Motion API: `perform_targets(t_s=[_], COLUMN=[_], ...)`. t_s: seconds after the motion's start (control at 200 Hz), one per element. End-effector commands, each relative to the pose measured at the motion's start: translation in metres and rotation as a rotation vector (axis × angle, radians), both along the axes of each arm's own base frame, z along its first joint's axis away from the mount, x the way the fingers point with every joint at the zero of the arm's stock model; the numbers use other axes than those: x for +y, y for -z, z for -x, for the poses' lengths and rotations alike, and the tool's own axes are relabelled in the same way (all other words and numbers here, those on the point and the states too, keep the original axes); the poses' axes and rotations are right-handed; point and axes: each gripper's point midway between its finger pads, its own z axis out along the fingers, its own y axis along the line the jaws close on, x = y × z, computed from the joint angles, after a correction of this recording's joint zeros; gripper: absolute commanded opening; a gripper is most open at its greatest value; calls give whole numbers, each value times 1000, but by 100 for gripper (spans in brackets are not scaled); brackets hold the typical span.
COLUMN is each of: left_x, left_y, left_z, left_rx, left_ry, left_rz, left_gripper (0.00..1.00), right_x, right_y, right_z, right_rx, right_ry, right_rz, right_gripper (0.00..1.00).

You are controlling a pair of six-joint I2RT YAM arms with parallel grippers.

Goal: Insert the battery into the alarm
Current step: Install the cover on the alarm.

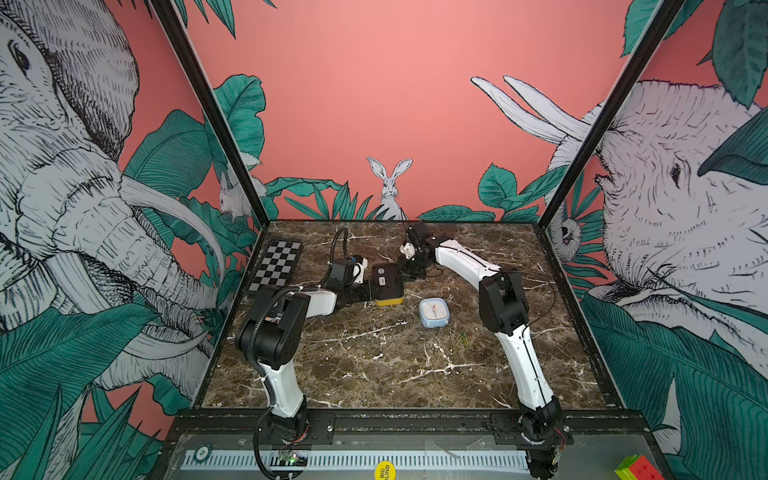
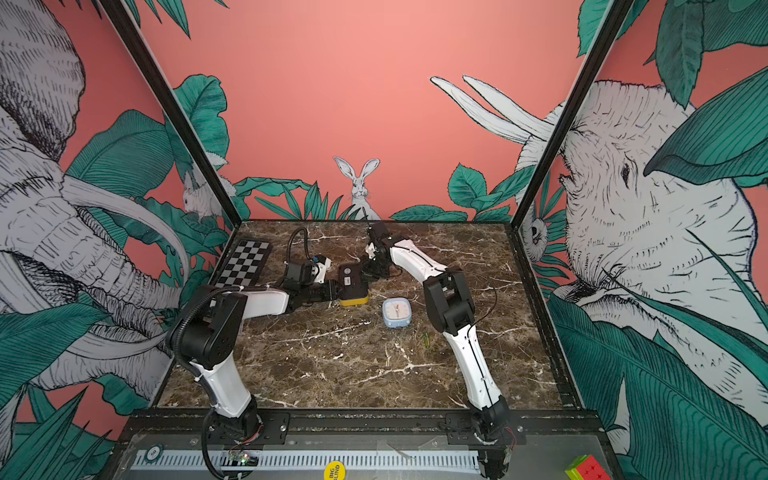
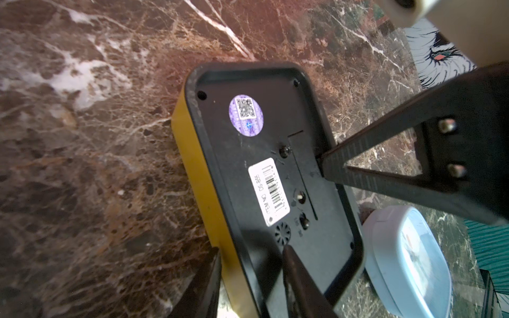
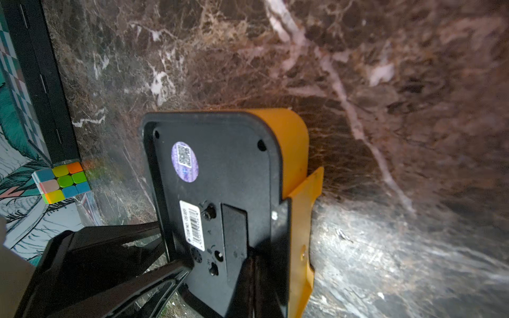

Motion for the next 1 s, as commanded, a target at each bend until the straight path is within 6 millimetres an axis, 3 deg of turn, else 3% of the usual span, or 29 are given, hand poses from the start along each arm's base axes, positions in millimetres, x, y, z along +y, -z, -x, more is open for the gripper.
perform_targets(t_s=[0.0, 0.21, 0.505, 0.825, 0.995], left_x=[-1, -1, 0, 0, 0], left_y=[1, 1, 0, 1, 1], left_z=[0, 0, 0, 0, 0], left_rx=[16, 18, 15, 18, 18], left_ry=[-7, -8, -10, -11, -11], left_rz=[-4, -3, -6, -7, -7], left_gripper=[38, 38, 38, 38, 38], right_x=[-2, 0, 3, 0, 3], right_y=[-19, -21, -17, -5, -3], right_z=[-1, -4, -8, -6, -7], right_rx=[-38, -48, -49, -25, -26], right_ry=[8, 15, 16, 3, -15], right_rz=[-1, -27, -30, -2, -10], right_gripper=[0, 1, 14, 16, 12])
